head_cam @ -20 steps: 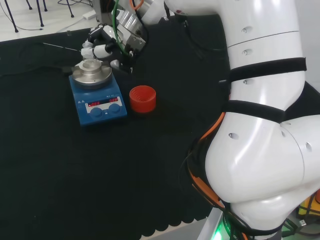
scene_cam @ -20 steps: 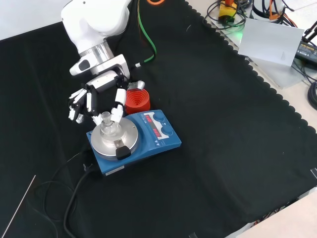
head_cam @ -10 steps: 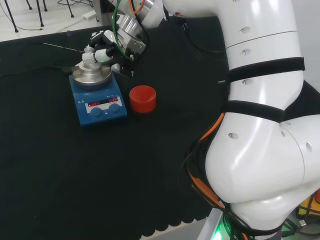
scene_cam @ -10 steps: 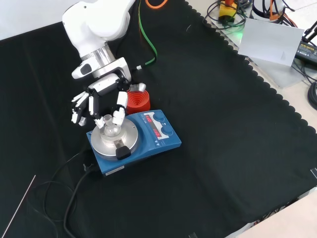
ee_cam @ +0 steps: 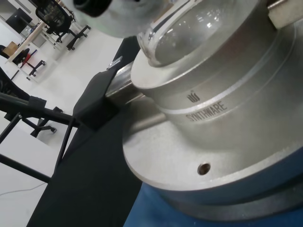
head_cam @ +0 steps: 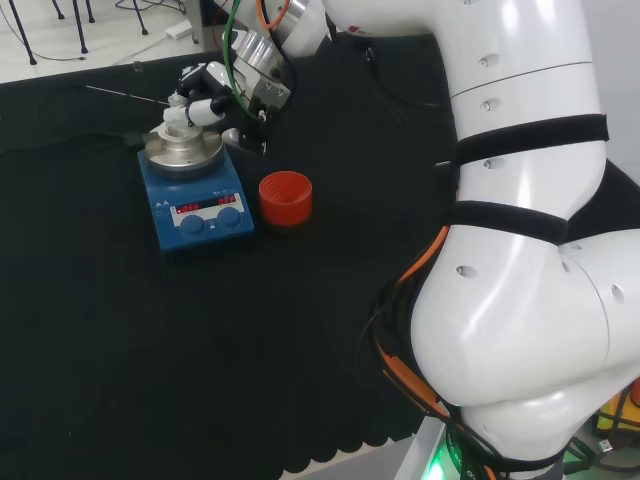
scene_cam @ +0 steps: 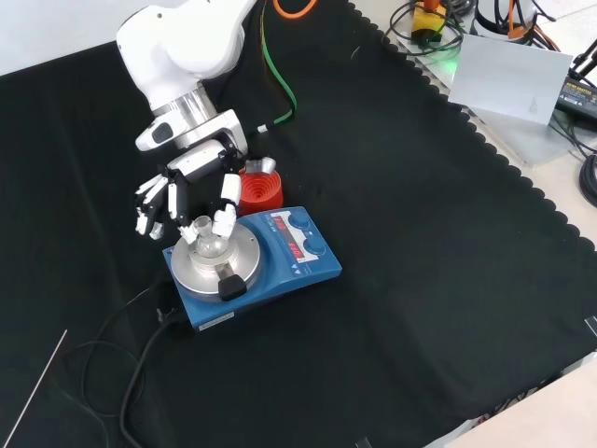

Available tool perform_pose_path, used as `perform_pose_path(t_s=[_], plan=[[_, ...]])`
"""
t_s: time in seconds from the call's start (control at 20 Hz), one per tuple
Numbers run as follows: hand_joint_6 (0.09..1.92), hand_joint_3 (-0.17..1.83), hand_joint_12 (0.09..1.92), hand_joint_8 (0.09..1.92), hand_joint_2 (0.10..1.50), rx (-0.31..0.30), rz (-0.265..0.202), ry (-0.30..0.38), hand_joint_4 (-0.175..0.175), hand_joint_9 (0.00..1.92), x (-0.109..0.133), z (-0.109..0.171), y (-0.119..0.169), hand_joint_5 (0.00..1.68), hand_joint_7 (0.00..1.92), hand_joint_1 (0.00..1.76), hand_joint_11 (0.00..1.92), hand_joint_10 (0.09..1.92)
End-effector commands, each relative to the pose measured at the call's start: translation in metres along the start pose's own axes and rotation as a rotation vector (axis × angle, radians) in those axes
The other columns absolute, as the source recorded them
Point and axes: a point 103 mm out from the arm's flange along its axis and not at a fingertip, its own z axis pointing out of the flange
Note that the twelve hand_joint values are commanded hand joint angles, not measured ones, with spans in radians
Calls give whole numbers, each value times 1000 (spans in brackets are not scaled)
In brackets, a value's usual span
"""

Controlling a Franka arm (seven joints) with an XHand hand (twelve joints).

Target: Place the round-bottom flask on the heater.

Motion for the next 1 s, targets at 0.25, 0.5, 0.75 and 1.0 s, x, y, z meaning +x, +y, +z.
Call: perform_pose_path(t_s=[0.25, 0.5, 0.75, 1.0], plan=[[776, 361, 1322, 490, 766, 43, -21, 25, 57, 444, 1, 2, -4, 858, 249, 971, 0, 575], [753, 655, 1266, 482, 564, 48, -24, 18, 18, 394, 2, 1, -6, 662, 206, 916, 0, 597], [694, 653, 1229, 478, 537, 48, -35, 18, 13, 371, 6, -4, -9, 561, 185, 878, 0, 601], [525, 580, 1169, 471, 535, 56, -27, 8, 2, 326, 7, -10, -17, 464, 148, 815, 0, 619]])
